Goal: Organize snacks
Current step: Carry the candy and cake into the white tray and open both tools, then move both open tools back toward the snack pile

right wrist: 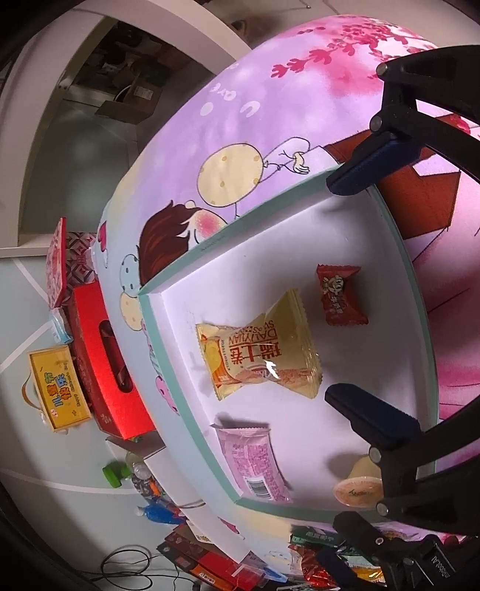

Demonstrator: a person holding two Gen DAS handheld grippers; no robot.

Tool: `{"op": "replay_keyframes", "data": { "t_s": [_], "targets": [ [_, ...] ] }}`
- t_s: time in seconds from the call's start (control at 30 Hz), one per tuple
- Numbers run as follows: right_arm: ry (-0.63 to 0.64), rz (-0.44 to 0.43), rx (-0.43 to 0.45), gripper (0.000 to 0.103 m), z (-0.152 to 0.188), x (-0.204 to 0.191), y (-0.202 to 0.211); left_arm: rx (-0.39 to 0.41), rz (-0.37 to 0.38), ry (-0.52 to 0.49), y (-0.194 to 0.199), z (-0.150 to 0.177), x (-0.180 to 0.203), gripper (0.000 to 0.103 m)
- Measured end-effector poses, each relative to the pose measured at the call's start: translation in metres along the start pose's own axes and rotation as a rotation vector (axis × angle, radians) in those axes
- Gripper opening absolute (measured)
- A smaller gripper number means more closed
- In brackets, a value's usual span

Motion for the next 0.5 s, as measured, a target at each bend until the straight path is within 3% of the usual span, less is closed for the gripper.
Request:
{"op": "replay_keyframes", "data": {
  "t_s": [0.23, 0.5],
  "targets": [
    [-0.011, -0.017, 0.061, 0.103, -0.008, -0.001, 0.009, 0.009, 0.019, 0.031, 0.003, -0.002, -0.001, 0.098],
    [-0.029, -0.041, 0.07, 0.103, -0.013, -0.006, 0.014, 0.029, 0.064, 0.063, 0.022, -0.012, -0.004, 0.098]
  ]
}}
Point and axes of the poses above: each gripper's, at about its wrist camera, not at the fingertips, and y roughly against the way its jaws point, x to its right, z to its underside, the point moved 5 cm from there along -y, roughly the way its jaws point, and after that the axes turned 14 degrees about x, right-handed, at the moved point
